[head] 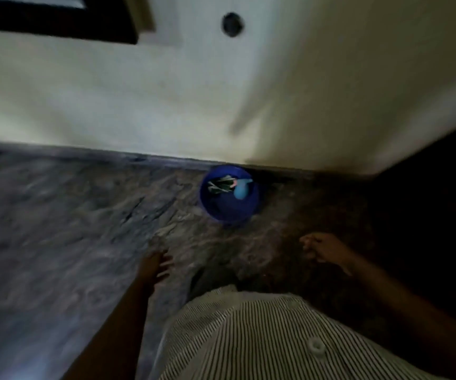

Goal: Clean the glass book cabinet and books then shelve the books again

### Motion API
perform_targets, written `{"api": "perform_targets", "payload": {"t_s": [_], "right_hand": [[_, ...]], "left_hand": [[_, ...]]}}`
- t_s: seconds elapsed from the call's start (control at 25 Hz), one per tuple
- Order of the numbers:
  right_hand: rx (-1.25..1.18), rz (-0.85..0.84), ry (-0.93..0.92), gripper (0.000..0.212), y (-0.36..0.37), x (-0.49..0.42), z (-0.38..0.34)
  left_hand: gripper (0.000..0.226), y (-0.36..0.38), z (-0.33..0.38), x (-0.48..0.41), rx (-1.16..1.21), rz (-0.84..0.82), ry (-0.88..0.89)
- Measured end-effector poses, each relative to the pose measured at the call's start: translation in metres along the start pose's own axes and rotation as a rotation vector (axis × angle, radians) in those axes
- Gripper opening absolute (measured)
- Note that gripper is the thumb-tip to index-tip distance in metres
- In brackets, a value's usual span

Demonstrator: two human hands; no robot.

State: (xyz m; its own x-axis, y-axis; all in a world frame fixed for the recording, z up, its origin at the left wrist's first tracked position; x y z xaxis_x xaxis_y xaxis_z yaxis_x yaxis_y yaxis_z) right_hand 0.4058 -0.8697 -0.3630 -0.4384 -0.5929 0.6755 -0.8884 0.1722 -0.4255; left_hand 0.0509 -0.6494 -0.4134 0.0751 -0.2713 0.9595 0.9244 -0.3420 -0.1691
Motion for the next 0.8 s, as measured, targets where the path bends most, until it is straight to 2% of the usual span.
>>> {"api": "perform_targets", "payload": {"t_s": [0.12, 0.24, 0.32, 0.4, 0.52, 0.68, 0.8], "right_hand": [[0.131, -0.131, -0.091, 0.02, -0.024, -0.06, -0.066], [0.367, -0.333, -0.121, 0.024, -0.016, -0.117, -0.082], [0.5, -0.408, -0.151, 0.027, -0.012, -0.157, -0.093], [0.643, -0.503, -0.186, 0.026, -0.002, -0.193, -0.104], [0.765, -0.62, -0.237, 0.025, 0.028, -0.241, -0.115], [0.84, -0.671, -0.357, 0.029, 0.093, -0.334, -0.12], [0.923, -0.743, -0.498, 0.032, 0.153, -0.403, -0.115]], "left_hand": [[0.026, 0.013, -0.02, 0.003, 0.18, 0.053, -0.019], [0.023, 0.044, -0.053, -0.022, 0.361, 0.122, -0.13], [0.019, 0.078, -0.064, -0.04, 0.464, 0.078, -0.2], [0.016, 0.107, -0.06, -0.058, 0.582, 0.057, -0.25], [0.017, 0.133, -0.033, -0.08, 0.712, 0.07, -0.22], [0.021, 0.176, -0.02, -0.14, 0.744, 0.06, -0.185], [0.026, 0.203, -0.019, -0.216, 0.677, 0.095, -0.171]]}}
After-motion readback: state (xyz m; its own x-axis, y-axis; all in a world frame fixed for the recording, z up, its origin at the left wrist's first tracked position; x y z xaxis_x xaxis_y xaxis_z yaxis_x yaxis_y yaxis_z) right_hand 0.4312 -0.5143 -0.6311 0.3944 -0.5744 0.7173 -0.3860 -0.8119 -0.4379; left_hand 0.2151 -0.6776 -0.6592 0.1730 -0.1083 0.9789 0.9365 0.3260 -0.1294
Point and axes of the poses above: each hand's wrist, its own x-axis away from the middle knuckle, its own y-axis out of the palm, z = x × y, the point moved 7 cm from there along -x, towards the middle knuckle, and after that the axes turned 14 degrees about -y, right-handed, at the moved point
